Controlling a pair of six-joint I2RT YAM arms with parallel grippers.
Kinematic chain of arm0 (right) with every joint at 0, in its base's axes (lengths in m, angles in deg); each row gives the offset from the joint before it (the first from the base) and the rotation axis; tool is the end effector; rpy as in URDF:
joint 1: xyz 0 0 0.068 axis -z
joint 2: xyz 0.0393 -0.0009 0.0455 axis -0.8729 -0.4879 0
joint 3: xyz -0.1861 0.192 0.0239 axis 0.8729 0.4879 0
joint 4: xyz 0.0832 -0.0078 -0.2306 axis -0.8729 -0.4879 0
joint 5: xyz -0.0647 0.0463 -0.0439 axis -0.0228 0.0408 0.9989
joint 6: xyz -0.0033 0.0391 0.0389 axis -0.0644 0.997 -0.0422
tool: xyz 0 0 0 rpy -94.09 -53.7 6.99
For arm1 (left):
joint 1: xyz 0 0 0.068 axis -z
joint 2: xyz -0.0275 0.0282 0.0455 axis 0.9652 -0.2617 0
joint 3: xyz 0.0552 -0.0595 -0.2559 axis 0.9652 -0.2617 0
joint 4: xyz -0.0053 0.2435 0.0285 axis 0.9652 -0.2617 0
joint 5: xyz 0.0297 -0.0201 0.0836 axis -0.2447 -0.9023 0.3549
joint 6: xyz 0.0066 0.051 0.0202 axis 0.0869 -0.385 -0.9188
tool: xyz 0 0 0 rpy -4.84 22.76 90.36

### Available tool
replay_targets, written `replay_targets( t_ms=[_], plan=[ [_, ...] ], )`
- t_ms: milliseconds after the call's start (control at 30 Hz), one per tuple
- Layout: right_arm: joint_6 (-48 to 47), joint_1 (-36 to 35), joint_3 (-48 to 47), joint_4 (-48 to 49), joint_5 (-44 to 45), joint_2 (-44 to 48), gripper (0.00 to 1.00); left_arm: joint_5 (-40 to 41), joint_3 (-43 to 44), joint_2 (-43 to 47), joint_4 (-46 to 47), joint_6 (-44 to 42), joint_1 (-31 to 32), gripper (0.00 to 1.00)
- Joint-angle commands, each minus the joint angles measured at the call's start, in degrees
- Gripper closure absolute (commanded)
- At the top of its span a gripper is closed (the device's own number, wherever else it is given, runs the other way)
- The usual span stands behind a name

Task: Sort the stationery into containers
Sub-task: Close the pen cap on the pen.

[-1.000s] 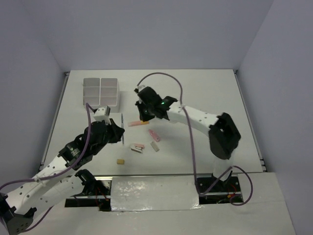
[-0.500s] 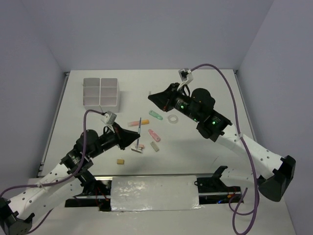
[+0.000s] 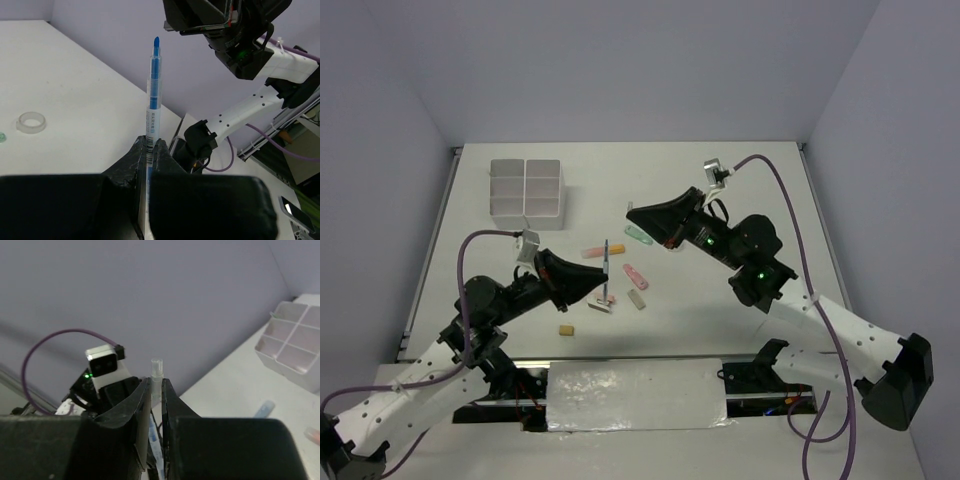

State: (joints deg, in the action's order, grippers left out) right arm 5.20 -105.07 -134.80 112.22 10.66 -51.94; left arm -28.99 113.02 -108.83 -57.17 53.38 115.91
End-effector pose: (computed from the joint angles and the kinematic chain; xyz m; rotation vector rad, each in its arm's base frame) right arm 0.1502 0.1599 0.3836 -0.2694 1.3920 1.4468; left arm 0.0887 -0.0930 0.3130 0.3303 1.3999 -1.3776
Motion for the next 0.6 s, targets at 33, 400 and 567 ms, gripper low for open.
replay_targets(
  t_ms=[33, 400, 567],
  plan=[
    [2.1, -0.4, 0.8, 9.5, -1.8, 2.5, 0.96, -2.8, 0.7, -1.1, 7.0, 1.4, 0.1, 1.0],
    [6.5, -1.2, 2.2, 15.5, -4.4, 0.5, 0.96, -4.9, 1.0, -1.2, 11.2, 2.9, 0.1, 1.0],
    [4.3, -3.3, 1.0, 14.2, -4.6, -0.7, 0.95, -5.2, 1.0, -1.5, 12.0, 3.2, 0.1, 1.0]
  ],
)
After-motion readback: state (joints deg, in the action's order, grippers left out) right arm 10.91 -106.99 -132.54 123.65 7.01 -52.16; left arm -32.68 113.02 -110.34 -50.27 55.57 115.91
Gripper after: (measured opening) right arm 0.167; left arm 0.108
